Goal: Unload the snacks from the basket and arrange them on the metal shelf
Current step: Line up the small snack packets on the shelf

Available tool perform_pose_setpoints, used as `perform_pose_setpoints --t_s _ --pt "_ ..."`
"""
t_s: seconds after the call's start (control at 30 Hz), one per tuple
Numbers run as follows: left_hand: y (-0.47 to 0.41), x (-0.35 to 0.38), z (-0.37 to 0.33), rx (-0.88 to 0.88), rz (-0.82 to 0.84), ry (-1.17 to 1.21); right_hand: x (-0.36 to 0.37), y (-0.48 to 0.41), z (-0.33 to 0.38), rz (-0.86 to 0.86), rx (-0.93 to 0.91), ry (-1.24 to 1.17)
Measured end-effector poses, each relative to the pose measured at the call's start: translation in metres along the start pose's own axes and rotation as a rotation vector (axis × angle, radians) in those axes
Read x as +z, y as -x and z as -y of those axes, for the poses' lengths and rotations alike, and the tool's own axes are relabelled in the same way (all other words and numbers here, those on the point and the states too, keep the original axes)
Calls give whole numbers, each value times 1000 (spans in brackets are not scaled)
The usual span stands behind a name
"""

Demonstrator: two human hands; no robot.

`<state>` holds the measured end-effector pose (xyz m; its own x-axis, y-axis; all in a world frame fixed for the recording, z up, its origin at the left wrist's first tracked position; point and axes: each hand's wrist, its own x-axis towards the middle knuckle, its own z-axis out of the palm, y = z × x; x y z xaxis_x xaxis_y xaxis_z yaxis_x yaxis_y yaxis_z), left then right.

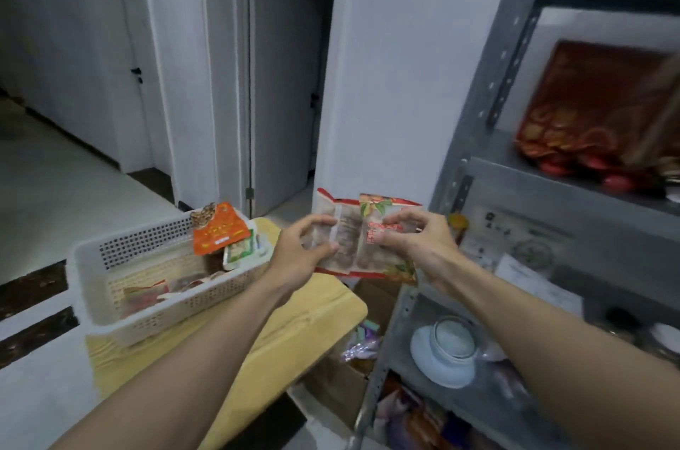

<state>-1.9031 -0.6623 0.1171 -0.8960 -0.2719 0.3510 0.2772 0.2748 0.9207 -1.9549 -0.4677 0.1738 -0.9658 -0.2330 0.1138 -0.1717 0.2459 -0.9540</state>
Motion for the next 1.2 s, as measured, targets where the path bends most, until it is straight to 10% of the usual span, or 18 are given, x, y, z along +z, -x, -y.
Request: perform_pose_setpoints --t_s 0.73,1.2 --pt "103 526 -231 156 512 294 -520 236 -52 -650 161 27" --pt "-5 750 -297 192 598 370 -725 150 -66 -871 71 155"
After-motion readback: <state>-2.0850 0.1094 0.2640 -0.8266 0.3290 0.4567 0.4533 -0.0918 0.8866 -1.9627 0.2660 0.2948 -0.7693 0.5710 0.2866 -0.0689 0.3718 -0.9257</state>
